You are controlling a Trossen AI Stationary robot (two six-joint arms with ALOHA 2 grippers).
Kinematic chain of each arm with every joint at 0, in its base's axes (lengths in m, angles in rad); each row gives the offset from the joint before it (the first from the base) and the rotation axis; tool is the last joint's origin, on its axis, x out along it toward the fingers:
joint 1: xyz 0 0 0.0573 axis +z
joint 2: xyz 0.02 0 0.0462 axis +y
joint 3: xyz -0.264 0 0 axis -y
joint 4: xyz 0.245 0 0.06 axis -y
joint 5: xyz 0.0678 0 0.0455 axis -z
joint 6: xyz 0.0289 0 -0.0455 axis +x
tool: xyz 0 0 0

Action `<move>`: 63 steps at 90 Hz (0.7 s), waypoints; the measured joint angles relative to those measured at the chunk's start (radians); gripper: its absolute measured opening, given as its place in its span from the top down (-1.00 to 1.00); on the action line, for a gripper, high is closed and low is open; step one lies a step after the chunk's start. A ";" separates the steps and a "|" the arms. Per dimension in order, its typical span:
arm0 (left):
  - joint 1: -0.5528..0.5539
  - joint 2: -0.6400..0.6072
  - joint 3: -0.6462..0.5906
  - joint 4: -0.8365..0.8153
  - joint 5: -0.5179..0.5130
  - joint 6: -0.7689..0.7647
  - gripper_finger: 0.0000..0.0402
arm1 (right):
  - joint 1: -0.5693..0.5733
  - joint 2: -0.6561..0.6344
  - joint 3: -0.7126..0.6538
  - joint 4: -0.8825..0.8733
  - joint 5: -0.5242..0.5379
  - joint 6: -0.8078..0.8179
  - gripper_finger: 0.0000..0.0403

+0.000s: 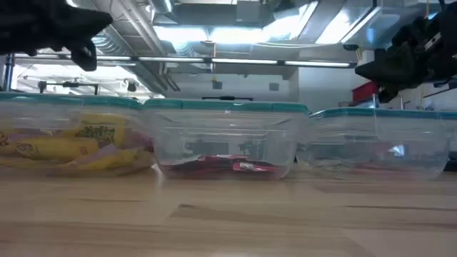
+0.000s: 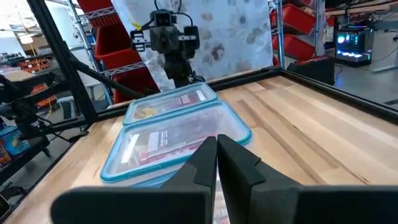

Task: Sort candy
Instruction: Return to Home Position

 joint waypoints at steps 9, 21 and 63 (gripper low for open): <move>0.045 -0.002 0.000 0.015 0.086 0.042 1.00 | 0.007 -0.036 0.000 -0.001 0.001 0.000 1.00; 0.104 -0.002 0.000 0.011 0.185 0.089 1.00 | 0.056 -0.057 0.000 0.020 0.004 0.000 1.00; 0.213 0.005 0.000 -0.255 0.252 0.075 1.00 | 0.098 -0.057 0.000 0.000 0.005 0.000 1.00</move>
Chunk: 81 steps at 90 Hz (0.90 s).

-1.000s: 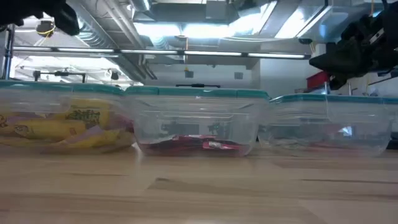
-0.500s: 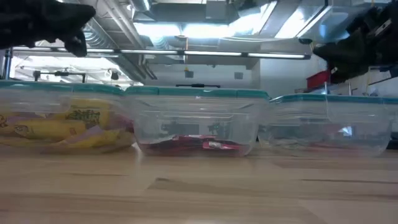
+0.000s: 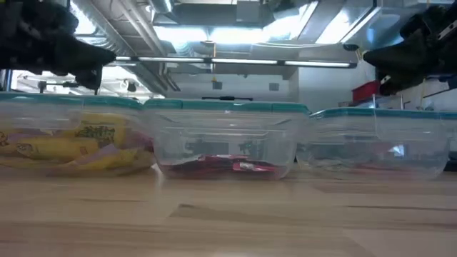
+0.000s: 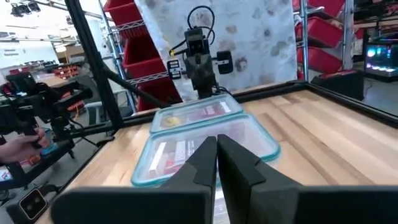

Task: Sort candy
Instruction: Return to Home Position

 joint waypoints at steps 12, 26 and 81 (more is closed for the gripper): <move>0.000 0.005 0.000 -0.004 -0.033 -0.003 1.00 | 0.000 0.000 0.000 0.000 0.000 0.000 1.00; 0.000 0.005 0.000 -0.005 -0.034 -0.004 1.00 | 0.000 0.000 0.000 0.000 0.000 0.000 1.00; 0.000 0.005 0.000 -0.007 -0.037 -0.006 1.00 | 0.000 0.003 0.000 0.000 0.000 0.000 1.00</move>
